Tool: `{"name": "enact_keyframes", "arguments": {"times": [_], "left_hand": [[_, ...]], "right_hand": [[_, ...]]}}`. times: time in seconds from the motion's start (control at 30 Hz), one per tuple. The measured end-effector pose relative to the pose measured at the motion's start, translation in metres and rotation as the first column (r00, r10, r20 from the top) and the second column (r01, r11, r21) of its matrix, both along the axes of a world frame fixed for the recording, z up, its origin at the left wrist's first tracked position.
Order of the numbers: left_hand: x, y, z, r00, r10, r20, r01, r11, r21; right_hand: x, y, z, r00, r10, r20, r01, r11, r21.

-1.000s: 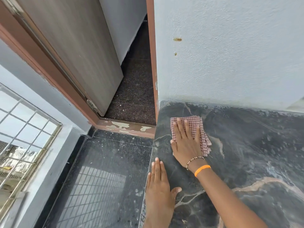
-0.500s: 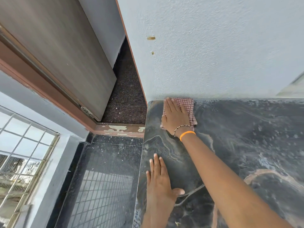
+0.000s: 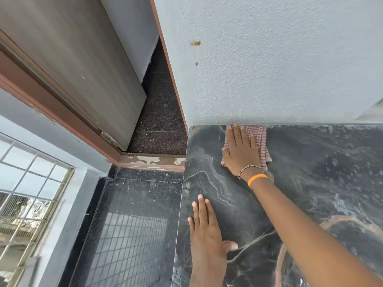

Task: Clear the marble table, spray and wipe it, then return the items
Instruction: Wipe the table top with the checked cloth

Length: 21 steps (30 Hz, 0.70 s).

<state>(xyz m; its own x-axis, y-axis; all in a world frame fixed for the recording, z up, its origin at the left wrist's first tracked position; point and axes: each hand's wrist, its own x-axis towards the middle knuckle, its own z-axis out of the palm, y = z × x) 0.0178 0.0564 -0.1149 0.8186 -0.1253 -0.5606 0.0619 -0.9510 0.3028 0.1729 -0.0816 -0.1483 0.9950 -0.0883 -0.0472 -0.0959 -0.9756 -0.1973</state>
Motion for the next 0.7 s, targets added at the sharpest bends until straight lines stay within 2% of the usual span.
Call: {"name": "enact_keyframes", "arguments": {"times": [0.2, 0.27, 0.37, 0.43, 0.53, 0.63, 0.7], "left_hand": [[-0.002, 0.003, -0.004, 1.000, 0.010, 0.021, -0.010, 1.000, 0.000], [-0.002, 0.003, -0.003, 0.999, 0.031, 0.021, -0.031, 1.000, 0.002], [-0.002, -0.002, -0.001, 0.997, 0.074, 0.024, -0.075, 0.997, 0.007], [-0.001, -0.012, 0.001, 0.997, 0.066, 0.049, -0.066, 0.998, 0.005], [-0.002, -0.037, 0.003, 0.998, -0.037, 0.055, 0.040, 0.998, -0.045], [-0.007, -0.058, 0.004, 0.989, -0.146, 0.012, 0.146, 0.988, -0.055], [-0.010, -0.064, 0.003, 0.985, -0.173, -0.021, 0.172, 0.985, -0.030]], "right_hand": [[0.040, 0.078, 0.003, 0.978, 0.209, 0.002, -0.209, 0.977, 0.048], [0.036, 0.076, 0.001, 0.950, 0.313, 0.002, -0.313, 0.949, 0.023], [0.021, 0.055, -0.001, 0.842, 0.540, -0.003, -0.540, 0.842, -0.020], [0.012, 0.034, -0.001, 0.821, 0.571, -0.009, -0.571, 0.820, -0.035], [-0.001, -0.003, -0.002, 0.888, 0.459, 0.006, -0.459, 0.888, -0.012], [-0.010, -0.055, -0.003, 0.982, 0.186, 0.032, -0.186, 0.982, 0.018], [-0.018, -0.092, -0.005, 1.000, 0.005, 0.027, -0.006, 1.000, 0.020]]}}
